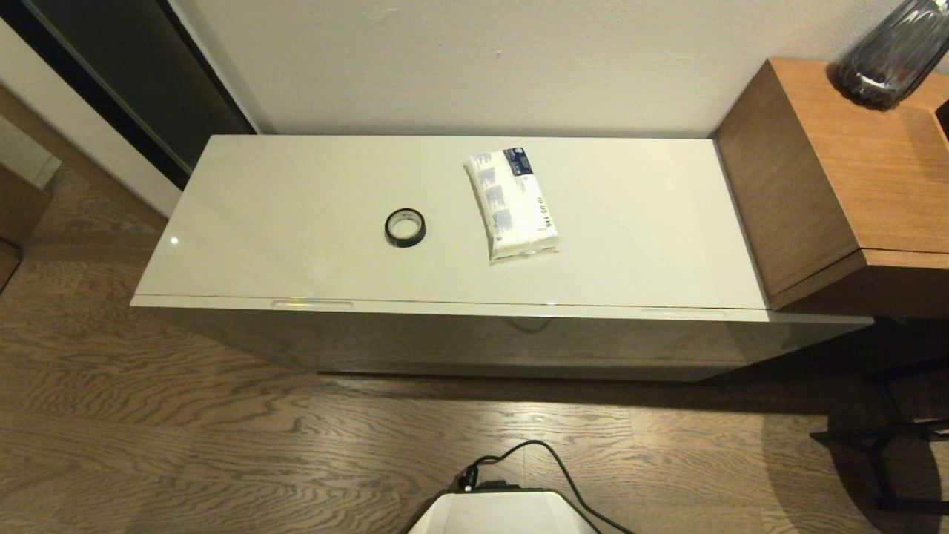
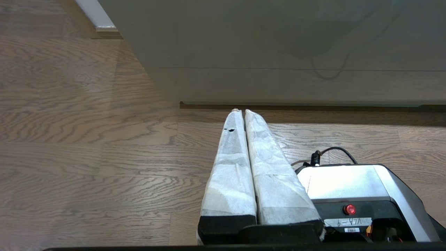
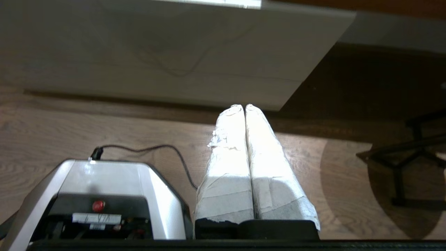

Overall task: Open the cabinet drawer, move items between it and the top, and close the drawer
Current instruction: Open the drawer

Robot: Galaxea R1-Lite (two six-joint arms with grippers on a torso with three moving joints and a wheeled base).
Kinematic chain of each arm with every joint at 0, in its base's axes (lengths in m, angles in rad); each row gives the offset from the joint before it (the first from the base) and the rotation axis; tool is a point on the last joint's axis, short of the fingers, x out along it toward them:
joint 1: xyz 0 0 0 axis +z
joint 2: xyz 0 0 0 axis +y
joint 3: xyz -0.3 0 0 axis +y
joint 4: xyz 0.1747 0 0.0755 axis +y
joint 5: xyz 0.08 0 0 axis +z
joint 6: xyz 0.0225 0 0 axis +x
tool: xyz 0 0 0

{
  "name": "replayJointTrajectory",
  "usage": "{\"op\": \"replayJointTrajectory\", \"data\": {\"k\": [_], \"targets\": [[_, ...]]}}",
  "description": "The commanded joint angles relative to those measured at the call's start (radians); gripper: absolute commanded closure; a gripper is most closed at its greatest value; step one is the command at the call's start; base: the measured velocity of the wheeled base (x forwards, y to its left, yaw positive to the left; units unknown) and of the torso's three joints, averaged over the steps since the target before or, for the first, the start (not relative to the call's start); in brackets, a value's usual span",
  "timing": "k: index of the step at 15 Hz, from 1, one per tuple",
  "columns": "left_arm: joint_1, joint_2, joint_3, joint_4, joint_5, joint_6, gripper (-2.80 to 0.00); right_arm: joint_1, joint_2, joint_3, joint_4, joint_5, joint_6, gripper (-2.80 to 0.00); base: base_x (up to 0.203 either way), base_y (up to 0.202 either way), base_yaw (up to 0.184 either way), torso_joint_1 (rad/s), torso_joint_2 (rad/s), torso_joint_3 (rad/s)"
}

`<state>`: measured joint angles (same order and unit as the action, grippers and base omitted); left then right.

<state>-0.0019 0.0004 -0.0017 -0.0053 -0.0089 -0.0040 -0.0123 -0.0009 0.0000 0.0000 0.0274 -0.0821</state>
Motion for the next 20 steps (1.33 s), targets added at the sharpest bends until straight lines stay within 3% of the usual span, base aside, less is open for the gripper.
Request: {"op": "replayJointTrajectory", "data": {"k": [1,12,15,18,20], "targets": [[0.0,0.001,0.0,-0.001,0.0,-0.001,0.0,0.0,0.001,0.002,0.003,-0.001,0.001,0.0,0.0,0.0,0.0,0.0,0.0,0.0],[-0.001,0.001,0.0,-0.001,0.0,-0.001,0.0,0.0,0.0,-0.016,-0.013,-0.009,-0.003,0.0,0.0,0.0,0.0,0.0,0.0,0.0],[0.0,0.001,0.0,-0.001,0.0,-0.001,0.0,0.0,0.066,-0.239,0.111,0.008,0.061,0.0,0.0,0.0,0.0,0.0,0.0,0.0],[0.0,0.001,0.0,-0.001,0.0,-0.001,0.0,0.0,0.366,-0.527,0.236,0.031,0.233,0.0,0.0,0.0,0.0,0.0,0.0,0.0],[-0.001,0.001,0.0,-0.001,0.0,-0.001,0.0,0.005,0.546,-0.629,0.337,0.06,0.301,0.0,0.0,0.0,0.0,0.0,0.0,0.0]]}}
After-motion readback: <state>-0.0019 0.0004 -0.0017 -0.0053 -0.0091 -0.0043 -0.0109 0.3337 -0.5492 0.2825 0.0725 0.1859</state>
